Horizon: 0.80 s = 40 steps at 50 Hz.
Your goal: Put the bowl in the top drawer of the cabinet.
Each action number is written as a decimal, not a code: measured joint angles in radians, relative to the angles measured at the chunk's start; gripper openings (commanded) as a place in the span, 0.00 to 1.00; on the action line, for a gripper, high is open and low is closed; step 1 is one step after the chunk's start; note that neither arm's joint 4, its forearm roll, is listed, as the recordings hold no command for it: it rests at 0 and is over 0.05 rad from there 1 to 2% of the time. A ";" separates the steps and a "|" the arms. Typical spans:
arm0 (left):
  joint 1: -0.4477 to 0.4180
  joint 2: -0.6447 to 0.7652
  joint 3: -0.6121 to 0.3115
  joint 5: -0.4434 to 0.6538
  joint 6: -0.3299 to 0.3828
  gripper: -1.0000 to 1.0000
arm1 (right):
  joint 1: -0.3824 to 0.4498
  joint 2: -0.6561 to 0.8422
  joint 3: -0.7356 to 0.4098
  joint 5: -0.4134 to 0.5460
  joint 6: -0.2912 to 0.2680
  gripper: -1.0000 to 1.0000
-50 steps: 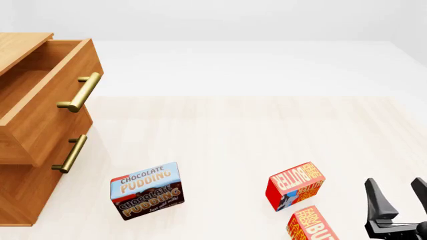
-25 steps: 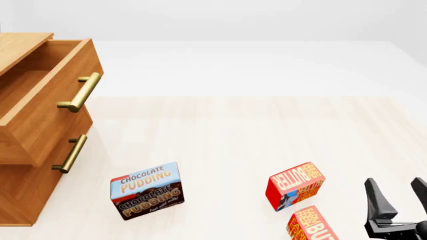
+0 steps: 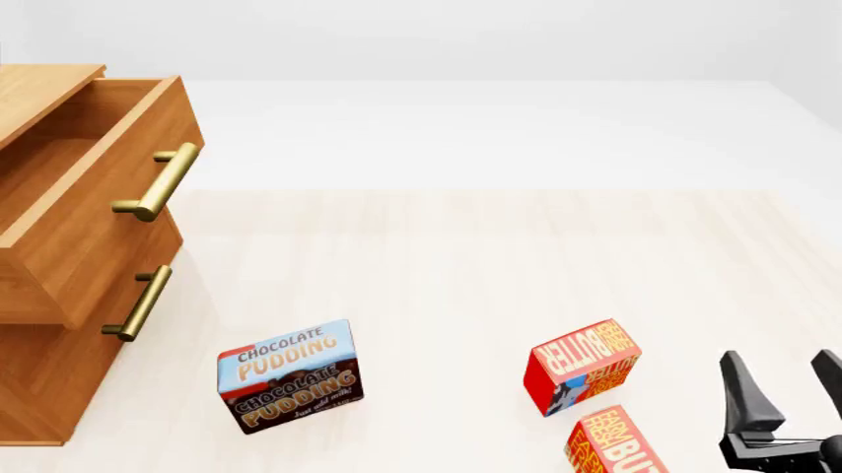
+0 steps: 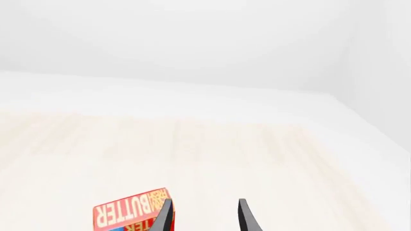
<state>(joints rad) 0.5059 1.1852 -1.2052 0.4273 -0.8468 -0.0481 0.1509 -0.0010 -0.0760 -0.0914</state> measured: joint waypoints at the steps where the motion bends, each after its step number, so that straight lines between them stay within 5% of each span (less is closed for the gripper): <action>1: 0.001 0.002 0.003 -0.003 0.001 0.00 | 0.000 0.000 0.000 0.000 0.000 1.00; 21: 0.018 0.023 0.038 -0.049 0.005 0.00 | -0.006 0.002 0.000 -0.001 -0.004 1.00; 22: 0.018 0.023 0.039 -0.051 0.005 1.00 | -0.006 0.002 0.000 -0.001 -0.004 1.00; 40: -0.014 -0.003 0.062 -0.075 -0.013 1.00 | -0.006 -0.003 0.000 0.002 -0.003 1.00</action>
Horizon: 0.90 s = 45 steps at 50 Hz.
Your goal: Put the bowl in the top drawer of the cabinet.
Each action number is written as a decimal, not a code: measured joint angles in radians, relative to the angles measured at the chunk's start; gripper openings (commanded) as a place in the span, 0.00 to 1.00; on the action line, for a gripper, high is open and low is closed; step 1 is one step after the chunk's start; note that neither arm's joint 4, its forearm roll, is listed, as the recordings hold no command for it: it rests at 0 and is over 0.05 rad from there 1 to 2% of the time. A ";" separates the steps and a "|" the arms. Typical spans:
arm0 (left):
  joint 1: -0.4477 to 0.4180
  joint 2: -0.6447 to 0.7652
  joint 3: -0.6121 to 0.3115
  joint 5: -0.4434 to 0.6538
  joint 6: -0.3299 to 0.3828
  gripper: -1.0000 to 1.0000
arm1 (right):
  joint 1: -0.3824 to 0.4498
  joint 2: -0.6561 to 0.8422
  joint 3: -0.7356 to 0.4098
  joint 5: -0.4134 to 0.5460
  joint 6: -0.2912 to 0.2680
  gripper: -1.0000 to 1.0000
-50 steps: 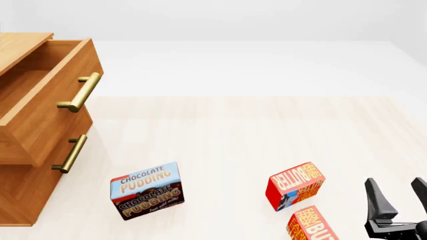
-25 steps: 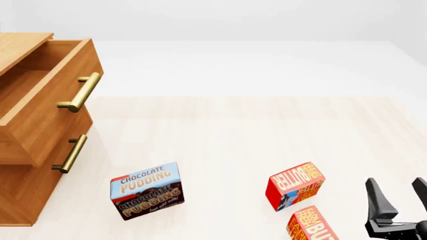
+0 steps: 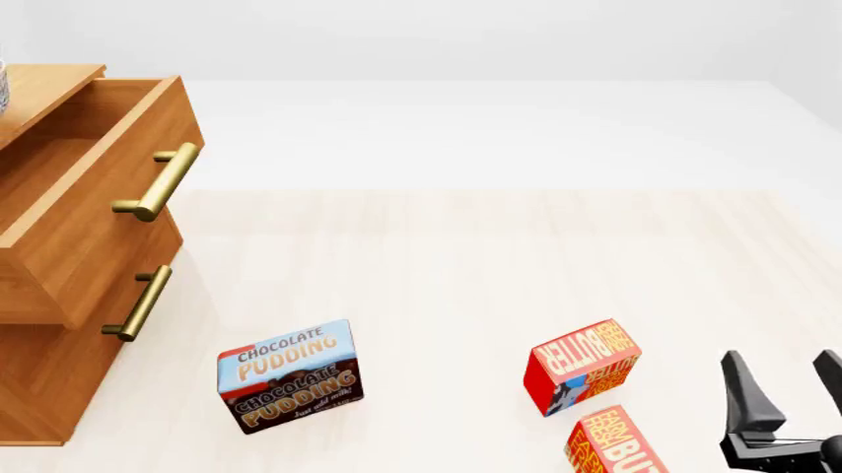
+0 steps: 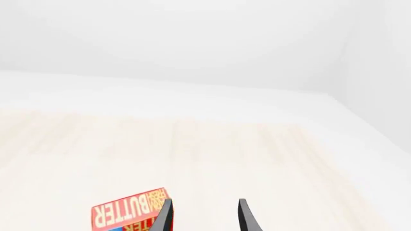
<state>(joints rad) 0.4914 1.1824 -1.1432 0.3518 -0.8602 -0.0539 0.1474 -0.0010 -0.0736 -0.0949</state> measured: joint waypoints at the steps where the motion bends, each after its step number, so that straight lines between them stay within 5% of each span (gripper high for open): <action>1: -0.003 -0.003 0.002 0.000 -0.002 1.00 | 0.000 -0.001 0.000 0.000 0.000 1.00; 45: -0.088 -0.147 0.078 0.045 -0.040 1.00 | 0.010 -0.030 0.000 0.017 0.010 1.00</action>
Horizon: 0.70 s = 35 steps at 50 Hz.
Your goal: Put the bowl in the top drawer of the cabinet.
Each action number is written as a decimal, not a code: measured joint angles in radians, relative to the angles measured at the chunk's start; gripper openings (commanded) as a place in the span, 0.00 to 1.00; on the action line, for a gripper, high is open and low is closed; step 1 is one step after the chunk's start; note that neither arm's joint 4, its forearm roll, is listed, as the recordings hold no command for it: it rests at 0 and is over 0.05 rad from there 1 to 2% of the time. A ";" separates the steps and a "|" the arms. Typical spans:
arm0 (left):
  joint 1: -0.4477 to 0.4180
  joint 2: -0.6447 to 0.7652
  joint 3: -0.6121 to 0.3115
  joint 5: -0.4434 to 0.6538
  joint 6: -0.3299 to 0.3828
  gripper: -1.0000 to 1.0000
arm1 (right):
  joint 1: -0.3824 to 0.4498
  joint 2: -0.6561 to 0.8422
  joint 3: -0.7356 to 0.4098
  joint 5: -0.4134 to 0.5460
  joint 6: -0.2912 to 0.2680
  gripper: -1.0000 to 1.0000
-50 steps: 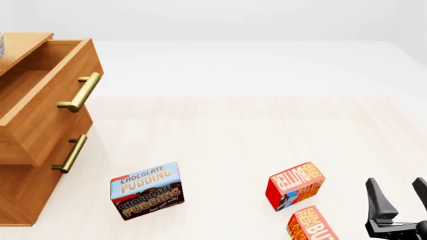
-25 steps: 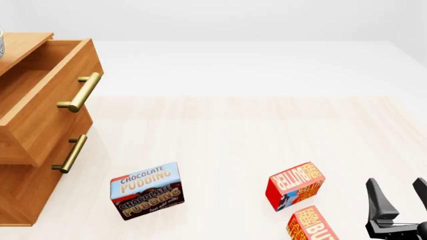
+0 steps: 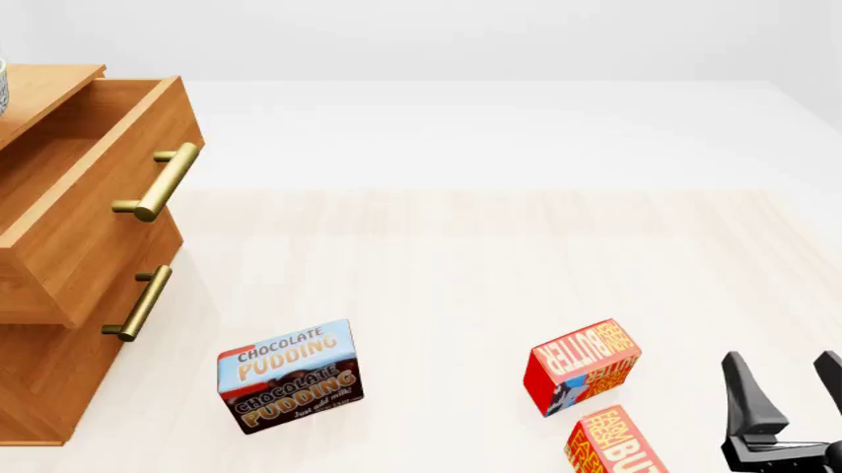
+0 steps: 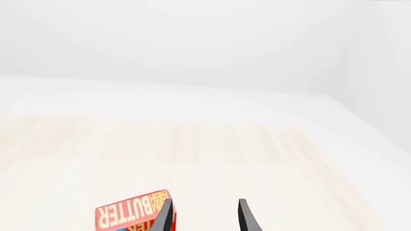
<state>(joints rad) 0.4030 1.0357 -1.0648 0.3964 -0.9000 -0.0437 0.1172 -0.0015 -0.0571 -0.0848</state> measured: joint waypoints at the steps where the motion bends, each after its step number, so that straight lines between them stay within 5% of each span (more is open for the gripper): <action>1: -0.004 -0.008 0.003 0.003 -0.002 1.00 | 0.001 -0.001 0.000 0.001 0.000 1.00; 35: -0.237 -0.287 0.046 0.142 -0.090 1.00 | 0.014 -0.053 -0.001 0.029 0.009 1.00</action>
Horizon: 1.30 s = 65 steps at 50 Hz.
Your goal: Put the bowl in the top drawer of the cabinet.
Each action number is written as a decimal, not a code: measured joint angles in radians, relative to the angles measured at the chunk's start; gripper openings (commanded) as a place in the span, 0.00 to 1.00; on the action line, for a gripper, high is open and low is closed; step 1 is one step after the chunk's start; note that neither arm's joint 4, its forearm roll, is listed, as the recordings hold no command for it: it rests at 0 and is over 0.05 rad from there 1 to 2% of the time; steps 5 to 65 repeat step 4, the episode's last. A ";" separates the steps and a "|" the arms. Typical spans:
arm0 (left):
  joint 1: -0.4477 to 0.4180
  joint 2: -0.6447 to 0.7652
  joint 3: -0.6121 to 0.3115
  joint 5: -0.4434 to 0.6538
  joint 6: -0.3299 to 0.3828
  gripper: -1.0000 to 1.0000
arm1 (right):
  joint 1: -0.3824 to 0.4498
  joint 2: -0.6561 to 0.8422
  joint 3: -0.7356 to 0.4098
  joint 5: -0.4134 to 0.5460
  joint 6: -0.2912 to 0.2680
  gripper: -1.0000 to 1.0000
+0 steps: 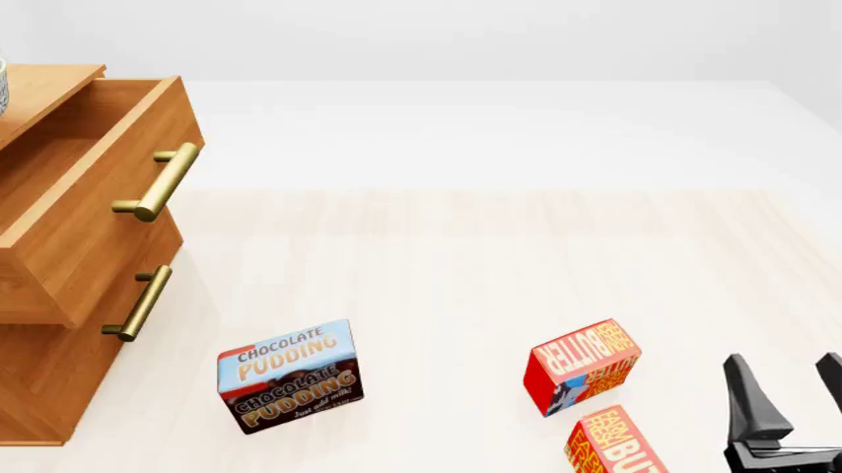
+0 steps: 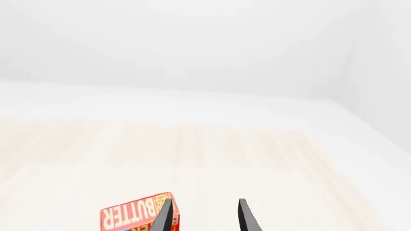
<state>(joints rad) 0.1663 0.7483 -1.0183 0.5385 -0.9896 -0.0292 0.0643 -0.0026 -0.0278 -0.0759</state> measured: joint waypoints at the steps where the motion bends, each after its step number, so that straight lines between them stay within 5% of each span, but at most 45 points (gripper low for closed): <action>1: -0.011 -0.008 0.000 0.004 -0.003 1.00 | 0.000 -0.001 0.000 0.001 0.000 1.00; 65: -0.041 -0.031 0.000 0.016 -0.011 1.00 | 0.000 -0.004 0.000 0.002 0.001 1.00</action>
